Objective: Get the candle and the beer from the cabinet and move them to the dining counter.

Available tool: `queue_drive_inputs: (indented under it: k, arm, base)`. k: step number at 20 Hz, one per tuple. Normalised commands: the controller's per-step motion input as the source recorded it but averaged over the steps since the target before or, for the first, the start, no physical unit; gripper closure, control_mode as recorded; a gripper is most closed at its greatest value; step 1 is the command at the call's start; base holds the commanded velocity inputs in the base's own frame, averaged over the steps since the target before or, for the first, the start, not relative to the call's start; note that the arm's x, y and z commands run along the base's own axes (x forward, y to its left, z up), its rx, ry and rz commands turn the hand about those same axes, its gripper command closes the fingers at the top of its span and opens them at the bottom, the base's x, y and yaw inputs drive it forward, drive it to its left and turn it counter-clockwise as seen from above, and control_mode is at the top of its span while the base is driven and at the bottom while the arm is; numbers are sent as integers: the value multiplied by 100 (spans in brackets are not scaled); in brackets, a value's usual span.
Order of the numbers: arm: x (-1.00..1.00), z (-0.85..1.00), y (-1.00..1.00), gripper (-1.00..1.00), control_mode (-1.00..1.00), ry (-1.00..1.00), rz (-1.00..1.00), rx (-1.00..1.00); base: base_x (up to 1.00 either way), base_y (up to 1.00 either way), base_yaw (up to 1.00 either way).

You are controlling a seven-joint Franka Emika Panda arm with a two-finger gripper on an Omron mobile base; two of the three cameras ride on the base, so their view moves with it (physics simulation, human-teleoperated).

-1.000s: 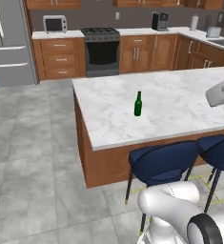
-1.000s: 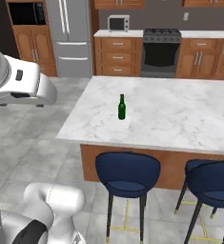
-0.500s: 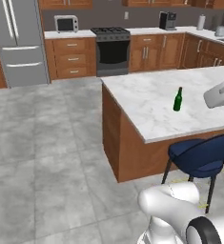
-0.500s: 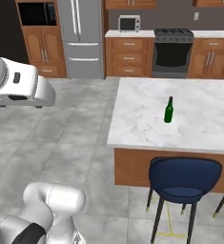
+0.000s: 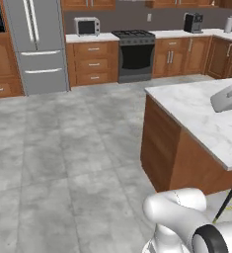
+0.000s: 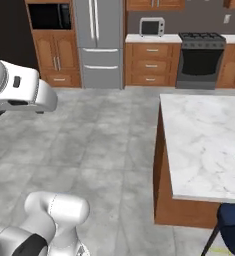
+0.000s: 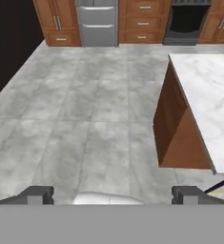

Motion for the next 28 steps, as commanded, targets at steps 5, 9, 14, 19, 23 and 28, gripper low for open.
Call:
queue_drive_inputs:
  k: [5,9,14,19,23,28]
  arm:
    - [0,0,0,-100,100,0,0,0]
    - [0,0,0,-100,100,0,0,0]
    - [0,0,0,-100,100,0,0,0]
    - [0,0,0,-100,100,0,0,0]
    - [0,0,0,-100,100,0,0,0]
    - [0,0,0,-100,100,0,0,0]
  base:
    - [100,100,0]
    - [100,100,0]
    - [100,96,-3]
    - [100,70,-7]
    - [100,60,-6]
    - [100,42,-5]
